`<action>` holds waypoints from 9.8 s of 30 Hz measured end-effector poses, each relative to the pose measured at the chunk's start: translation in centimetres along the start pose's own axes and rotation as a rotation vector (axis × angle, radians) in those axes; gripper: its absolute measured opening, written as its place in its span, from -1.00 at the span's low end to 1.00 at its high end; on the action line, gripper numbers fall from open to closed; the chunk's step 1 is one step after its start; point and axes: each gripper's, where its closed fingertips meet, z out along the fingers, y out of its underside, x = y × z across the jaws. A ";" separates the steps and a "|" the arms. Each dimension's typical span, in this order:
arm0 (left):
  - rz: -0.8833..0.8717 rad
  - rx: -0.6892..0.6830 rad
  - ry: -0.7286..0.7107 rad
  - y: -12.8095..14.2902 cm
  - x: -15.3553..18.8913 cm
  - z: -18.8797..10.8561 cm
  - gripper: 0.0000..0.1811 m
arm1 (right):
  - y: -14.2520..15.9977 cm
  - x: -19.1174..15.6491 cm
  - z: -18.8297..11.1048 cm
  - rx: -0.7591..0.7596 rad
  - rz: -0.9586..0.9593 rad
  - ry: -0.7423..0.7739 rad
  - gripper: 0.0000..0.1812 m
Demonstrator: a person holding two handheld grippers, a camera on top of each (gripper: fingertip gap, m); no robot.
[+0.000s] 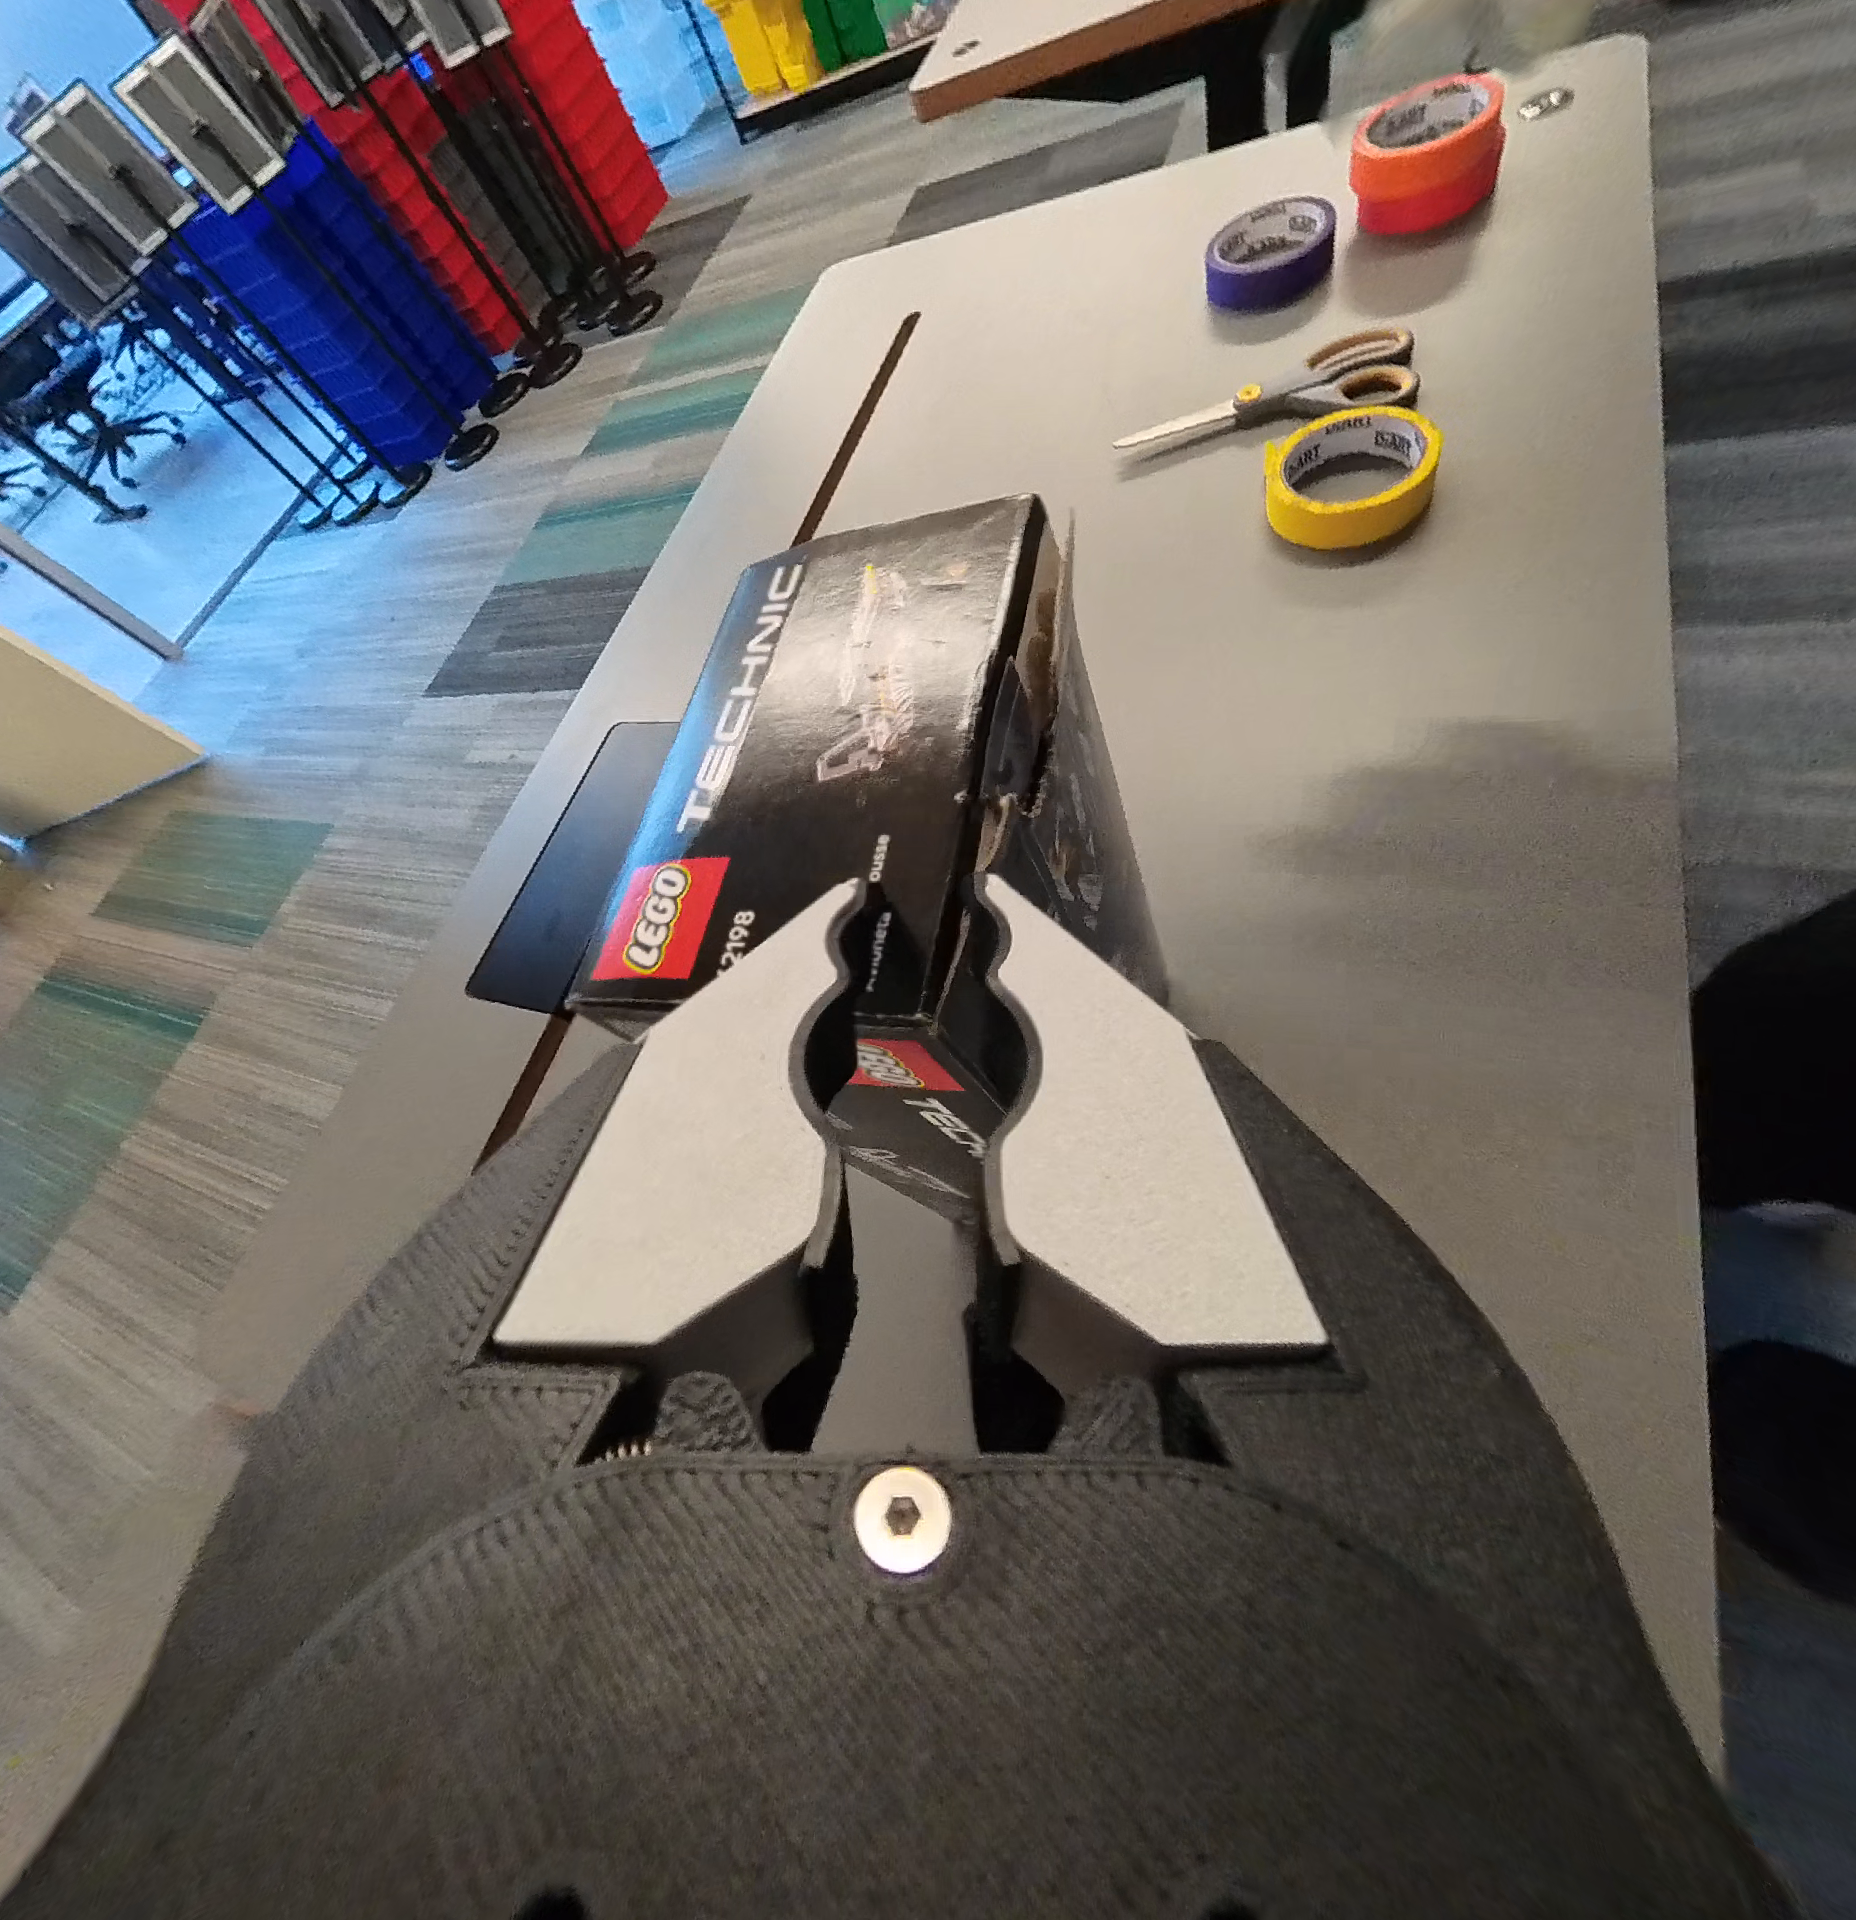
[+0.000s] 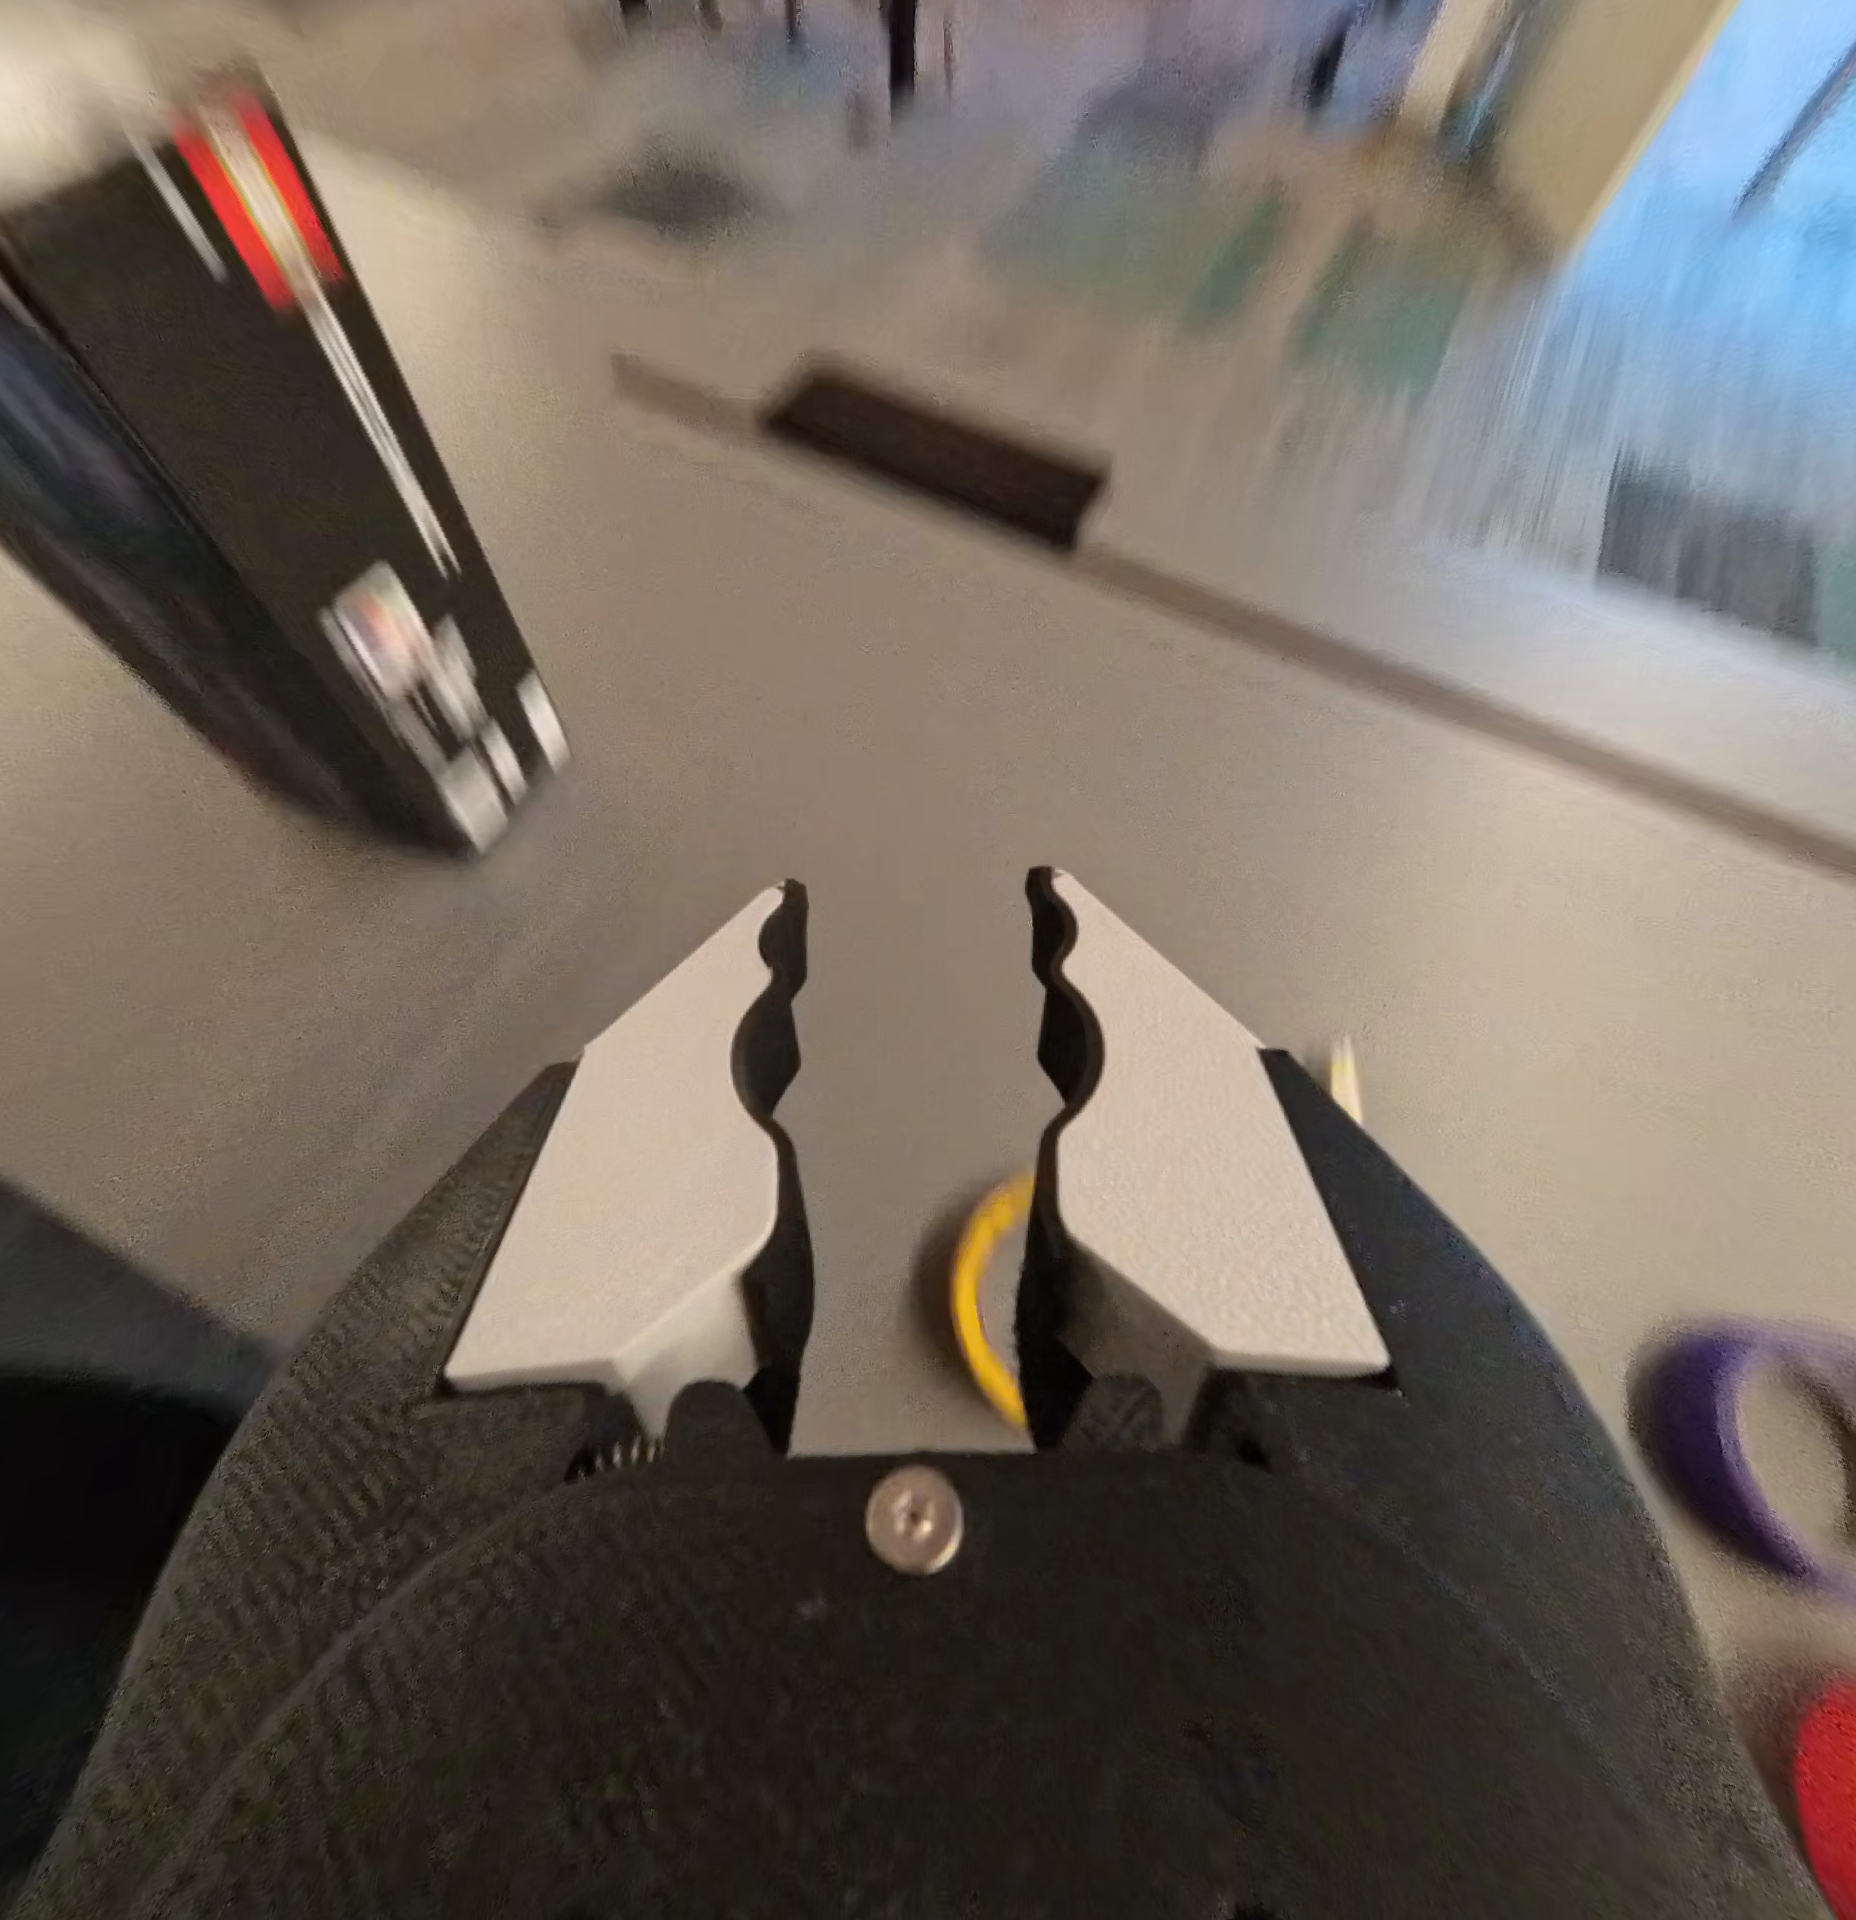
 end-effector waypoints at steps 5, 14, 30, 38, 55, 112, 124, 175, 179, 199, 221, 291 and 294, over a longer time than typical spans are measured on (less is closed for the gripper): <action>-0.083 0.040 -0.102 -1.6 -0.9 -1.4 -0.77 | 14.8 0.7 1.9 -0.351 -0.021 -0.077 -0.49; -0.242 0.173 -0.533 -10.9 1.4 -7.1 -0.86 | 22.9 0.6 6.0 -0.567 -0.140 -0.231 -0.89; -1.073 0.588 0.208 -24.7 13.2 5.4 -0.63 | -7.4 -15.0 -19.6 0.470 -0.339 -1.414 -0.90; -1.133 0.188 0.815 -26.6 17.0 5.0 -0.40 | -6.6 -16.3 -23.5 0.425 -0.519 -1.587 -0.90; -1.035 0.176 0.887 -27.2 18.4 6.7 -0.72 | -4.5 -15.4 -24.0 0.376 -0.556 -1.566 -0.89; -0.346 -0.247 0.081 -21.6 15.3 8.3 -0.75 | -5.9 -18.3 -11.9 -0.186 0.204 -1.357 -0.89; -0.500 -0.171 0.050 -22.1 14.9 7.1 -0.56 | -5.2 -17.9 -12.0 -0.190 0.121 -1.309 -0.89; -0.450 -0.386 0.070 -20.2 13.3 8.2 -1.00 | -2.3 -18.7 -5.4 -0.155 0.259 -1.290 -0.65; -0.527 -0.307 0.080 -22.3 12.1 6.6 -1.00 | -3.4 -19.5 -7.5 0.030 0.155 -1.344 -0.74; -0.503 -0.572 0.106 -13.6 11.1 -0.1 -1.00 | -2.8 -27.7 -7.3 -0.200 0.351 -1.461 -0.86; -0.436 -0.564 0.542 -6.8 6.4 -2.0 -1.00 | -6.1 -33.4 0.3 0.251 0.809 -1.177 -0.86; -0.451 -0.159 0.324 -4.1 -4.7 2.7 -0.50 | -17.7 -31.8 2.6 -0.093 1.168 -1.010 -0.90; -0.411 -0.181 0.298 -3.8 -4.6 3.0 -0.49 | -17.7 -31.9 2.7 -0.096 1.161 -1.011 -0.90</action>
